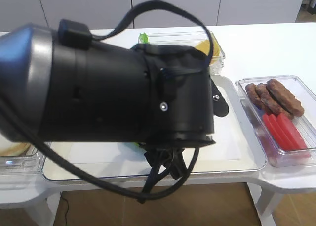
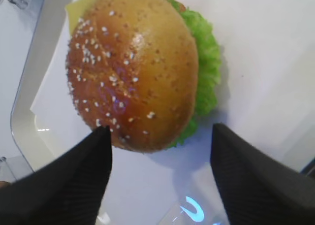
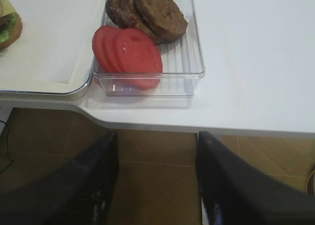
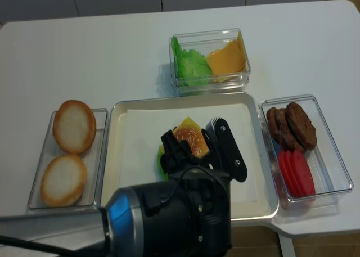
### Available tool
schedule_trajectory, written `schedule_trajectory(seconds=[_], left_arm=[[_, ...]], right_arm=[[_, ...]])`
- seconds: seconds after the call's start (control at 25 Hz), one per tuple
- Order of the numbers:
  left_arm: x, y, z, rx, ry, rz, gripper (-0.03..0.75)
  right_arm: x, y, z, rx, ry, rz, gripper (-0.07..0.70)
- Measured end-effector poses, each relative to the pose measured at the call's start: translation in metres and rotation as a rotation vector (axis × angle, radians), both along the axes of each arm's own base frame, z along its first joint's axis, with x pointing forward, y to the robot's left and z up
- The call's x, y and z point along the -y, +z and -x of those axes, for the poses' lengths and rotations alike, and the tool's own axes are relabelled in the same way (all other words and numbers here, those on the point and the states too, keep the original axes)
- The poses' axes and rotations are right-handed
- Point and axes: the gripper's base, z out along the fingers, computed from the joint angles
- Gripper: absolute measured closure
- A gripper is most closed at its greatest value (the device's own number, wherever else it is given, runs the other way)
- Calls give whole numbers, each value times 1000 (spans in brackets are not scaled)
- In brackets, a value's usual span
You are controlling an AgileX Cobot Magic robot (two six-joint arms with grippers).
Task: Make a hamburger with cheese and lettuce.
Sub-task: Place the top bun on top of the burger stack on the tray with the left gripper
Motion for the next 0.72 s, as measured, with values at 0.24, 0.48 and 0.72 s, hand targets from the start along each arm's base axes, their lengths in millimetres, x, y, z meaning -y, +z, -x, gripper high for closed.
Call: schedule_trajectory(seconds=[0.24,0.48,0.72], left_arm=[[-3,-7,-8,-15,26,-20,256],[-3,-5,-11,19,9,-38,256],[-4,-4,-13,30,8,-42,256]], right_arm=[[0,0,0,0,0,0,244],[0,0,0,0,0,0,244],[0,0,0,0,0,0,244]])
